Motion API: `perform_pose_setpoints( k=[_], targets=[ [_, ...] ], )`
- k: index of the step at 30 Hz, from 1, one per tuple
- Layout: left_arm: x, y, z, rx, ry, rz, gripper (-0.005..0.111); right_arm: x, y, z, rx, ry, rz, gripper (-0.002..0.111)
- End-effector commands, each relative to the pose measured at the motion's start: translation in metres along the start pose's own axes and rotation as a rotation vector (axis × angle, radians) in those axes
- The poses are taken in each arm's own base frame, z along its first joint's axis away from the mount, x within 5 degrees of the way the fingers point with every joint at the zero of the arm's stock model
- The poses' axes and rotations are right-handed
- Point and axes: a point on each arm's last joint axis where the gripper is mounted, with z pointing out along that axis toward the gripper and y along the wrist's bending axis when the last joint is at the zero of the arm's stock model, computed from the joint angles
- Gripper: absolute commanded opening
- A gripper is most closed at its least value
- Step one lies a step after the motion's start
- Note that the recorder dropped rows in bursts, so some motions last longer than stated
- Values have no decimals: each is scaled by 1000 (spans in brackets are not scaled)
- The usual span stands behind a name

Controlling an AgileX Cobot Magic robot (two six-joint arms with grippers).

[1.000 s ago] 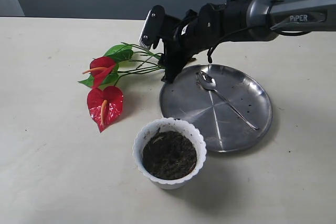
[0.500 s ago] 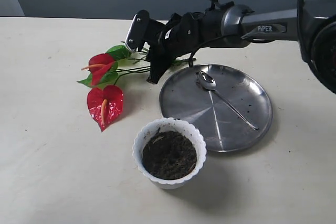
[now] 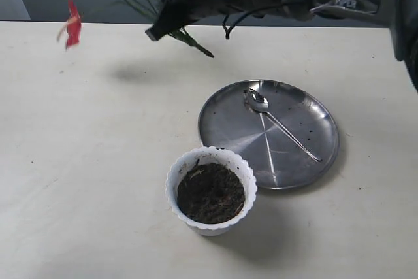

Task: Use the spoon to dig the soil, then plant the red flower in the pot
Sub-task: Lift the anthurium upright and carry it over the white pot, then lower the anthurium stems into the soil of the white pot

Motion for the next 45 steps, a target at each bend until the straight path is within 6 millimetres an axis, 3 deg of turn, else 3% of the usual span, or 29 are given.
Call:
perform_pose_setpoints(
  k=[1,5,9,17,22,25,27,32,35,38,43,45],
  targets=[
    [-1,0,0,4,-7,0,0,-41,-10,-35,17,-125,135,0],
    [-1,0,0,4,-7,0,0,-64,-11,-73,-12,-195,244,-1],
    [-1,0,0,4,-7,0,0,-66,-12,-118,57,-243,339,-1],
    [-1,0,0,4,-7,0,0,-22,5,-218,209,-254,410,-1],
    [-1,0,0,4,-7,0,0,1,36,-275,238,-338,490,-1],
    [-1,0,0,4,-7,0,0,17,57,-295,206,-389,514,-1],
    [-1,0,0,4,-7,0,0,28,71,-300,163,-406,502,-1],
    [-1,0,0,4,-7,0,0,67,97,-289,116,-400,512,-1],
    [-1,0,0,4,-7,0,0,83,111,-287,95,-560,459,-1],
    [-1,0,0,4,-7,0,0,102,122,-285,22,-667,516,-1],
    [-1,0,0,4,-7,0,0,127,130,-271,11,-679,533,-1],
    [-1,0,0,4,-7,0,0,136,136,-260,-7,-609,527,-1]
  ],
)
